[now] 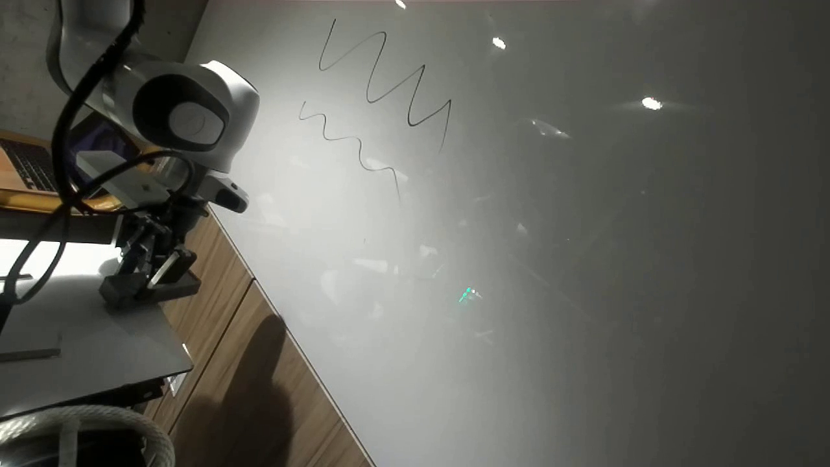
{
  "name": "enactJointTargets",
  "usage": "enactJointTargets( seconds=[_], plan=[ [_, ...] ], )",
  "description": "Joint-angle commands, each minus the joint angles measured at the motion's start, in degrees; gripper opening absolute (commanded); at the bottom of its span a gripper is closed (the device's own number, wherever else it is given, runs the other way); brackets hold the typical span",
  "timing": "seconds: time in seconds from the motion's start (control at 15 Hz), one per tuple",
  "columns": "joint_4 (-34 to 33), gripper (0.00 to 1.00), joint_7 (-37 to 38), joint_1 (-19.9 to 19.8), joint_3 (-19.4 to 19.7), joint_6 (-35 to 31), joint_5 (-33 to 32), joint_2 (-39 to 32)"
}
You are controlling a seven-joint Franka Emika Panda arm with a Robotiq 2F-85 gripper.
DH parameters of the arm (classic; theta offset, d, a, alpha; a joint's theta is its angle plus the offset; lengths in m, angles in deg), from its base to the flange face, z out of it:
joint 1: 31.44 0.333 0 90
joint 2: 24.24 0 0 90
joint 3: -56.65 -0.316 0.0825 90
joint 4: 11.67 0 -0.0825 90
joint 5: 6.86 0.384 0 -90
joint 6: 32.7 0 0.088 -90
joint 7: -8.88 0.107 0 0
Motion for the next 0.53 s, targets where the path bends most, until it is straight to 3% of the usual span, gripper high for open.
enactJointTargets(
  seconds=[0.0,0.2,0.4,0.47],
  plan=[
    [-0.3,0.29,2.4,1.6,-1.8,1.9,-1.3,4.7],
    [-0.2,0.29,3.6,3.8,-4.9,4.0,-0.1,10.8],
    [2.9,0.29,4.9,6.7,-8.9,5.6,1.9,21.6],
    [-0.3,0.29,5.2,7.7,-10.2,8.0,2.8,22.4]
  ],
)
